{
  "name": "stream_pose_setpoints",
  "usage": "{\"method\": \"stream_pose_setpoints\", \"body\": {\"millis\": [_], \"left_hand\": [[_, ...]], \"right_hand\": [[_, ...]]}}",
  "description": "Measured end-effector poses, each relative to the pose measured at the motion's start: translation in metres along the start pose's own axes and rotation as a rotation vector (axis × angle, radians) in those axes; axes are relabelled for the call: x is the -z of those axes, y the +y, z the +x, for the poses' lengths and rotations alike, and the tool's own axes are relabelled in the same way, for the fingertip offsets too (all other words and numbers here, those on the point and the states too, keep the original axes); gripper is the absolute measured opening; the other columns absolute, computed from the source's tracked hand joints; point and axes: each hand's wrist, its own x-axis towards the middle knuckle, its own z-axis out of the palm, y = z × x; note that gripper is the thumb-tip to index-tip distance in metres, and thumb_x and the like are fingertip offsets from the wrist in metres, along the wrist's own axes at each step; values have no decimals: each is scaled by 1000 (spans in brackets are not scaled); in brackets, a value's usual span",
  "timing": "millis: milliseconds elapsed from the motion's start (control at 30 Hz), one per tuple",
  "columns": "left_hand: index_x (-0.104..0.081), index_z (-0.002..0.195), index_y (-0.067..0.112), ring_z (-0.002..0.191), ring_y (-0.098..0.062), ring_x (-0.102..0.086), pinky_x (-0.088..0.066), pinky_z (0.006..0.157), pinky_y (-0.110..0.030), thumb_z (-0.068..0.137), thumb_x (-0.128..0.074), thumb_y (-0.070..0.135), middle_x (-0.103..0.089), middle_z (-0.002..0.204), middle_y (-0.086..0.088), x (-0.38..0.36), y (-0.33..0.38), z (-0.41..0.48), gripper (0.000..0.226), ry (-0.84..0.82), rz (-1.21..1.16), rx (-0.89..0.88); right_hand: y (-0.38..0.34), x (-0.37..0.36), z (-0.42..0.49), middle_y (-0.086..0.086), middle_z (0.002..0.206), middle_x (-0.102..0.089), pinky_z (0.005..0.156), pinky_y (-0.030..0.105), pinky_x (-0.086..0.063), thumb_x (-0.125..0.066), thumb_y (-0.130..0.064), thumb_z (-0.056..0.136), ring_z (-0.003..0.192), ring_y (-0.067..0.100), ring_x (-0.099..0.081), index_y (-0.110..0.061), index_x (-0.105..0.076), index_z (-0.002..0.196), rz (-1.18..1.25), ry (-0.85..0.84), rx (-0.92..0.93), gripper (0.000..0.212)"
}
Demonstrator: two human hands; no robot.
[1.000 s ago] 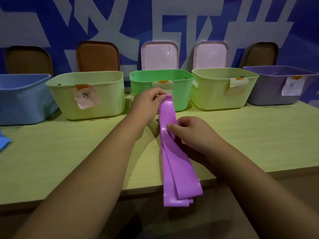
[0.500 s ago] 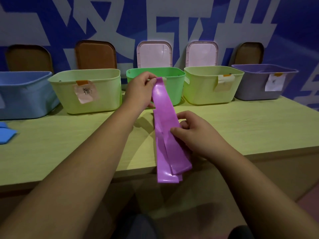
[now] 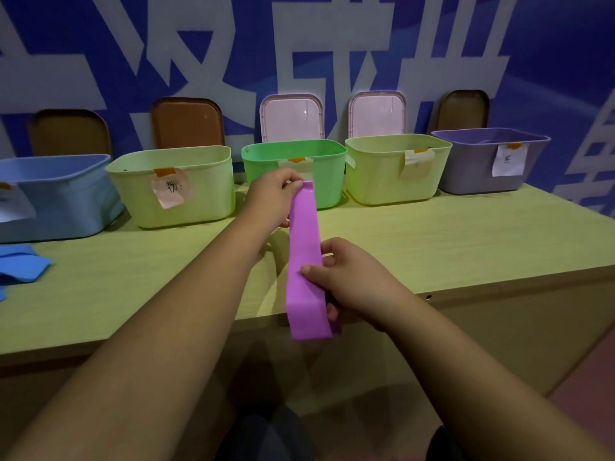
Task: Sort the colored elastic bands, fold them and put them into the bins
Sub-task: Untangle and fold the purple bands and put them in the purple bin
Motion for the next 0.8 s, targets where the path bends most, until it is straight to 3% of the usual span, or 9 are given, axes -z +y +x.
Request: {"method": "stream_pose_setpoints", "body": {"millis": [133, 200, 367, 500, 667, 800], "left_hand": [[-73, 116, 29, 87, -26, -70, -61, 51, -30, 109, -60, 34, -69, 107, 1, -5, -2, 0, 16, -6, 31, 16], [-74, 113, 31, 86, -24, -70, -63, 55, -32, 109, -60, 35, -69, 104, 4, -9, -3, 2, 14, -15, 51, 26], [-74, 113, 32, 83, -22, -69, -58, 57, -30, 109, -60, 33, -69, 102, 6, -18, -9, 7, 15, -21, 78, 48], [-75, 110, 32, 81, -21, -67, -58, 61, -33, 109, -60, 36, -69, 98, 7, -23, -20, 10, 15, -4, 120, 46], [-78, 106, 30, 92, -15, -60, -43, 67, -29, 107, -64, 34, -71, 103, 8, -34, -36, 17, 15, -19, 124, 38], [-76, 101, 30, 87, -14, -61, -43, 66, -28, 107, -63, 33, -70, 97, 8, -42, -45, 19, 14, 0, 135, 66]], "right_hand": [[-3, -1, 0, 0, 107, -71, 49, 30, -59, -67, -35, 106, 51, 19, -72, -21, -47, 148, -176, 38, 19, 49], [-4, -2, 2, 0, 106, -68, 48, 31, -60, -69, -36, 104, 57, 19, -73, -21, -52, 144, -270, 77, 28, 46], [-2, -2, 11, -3, 106, -70, 74, 40, -65, -71, -42, 100, 84, 15, -69, -22, -60, 140, -490, 173, 118, 46], [-1, -2, 16, -6, 100, -67, 72, 35, -62, -71, -54, 97, 82, 11, -66, -24, -62, 132, -625, 168, 93, 47], [-1, 9, 23, -7, 94, -63, 73, 40, -63, -72, -70, 88, 80, 13, -65, -26, -54, 117, -698, 159, -4, 55], [-11, 24, 38, 1, 94, -70, 77, 42, -62, -70, -62, 94, 83, 18, -70, -22, -62, 108, -614, 76, -47, 43]]}}
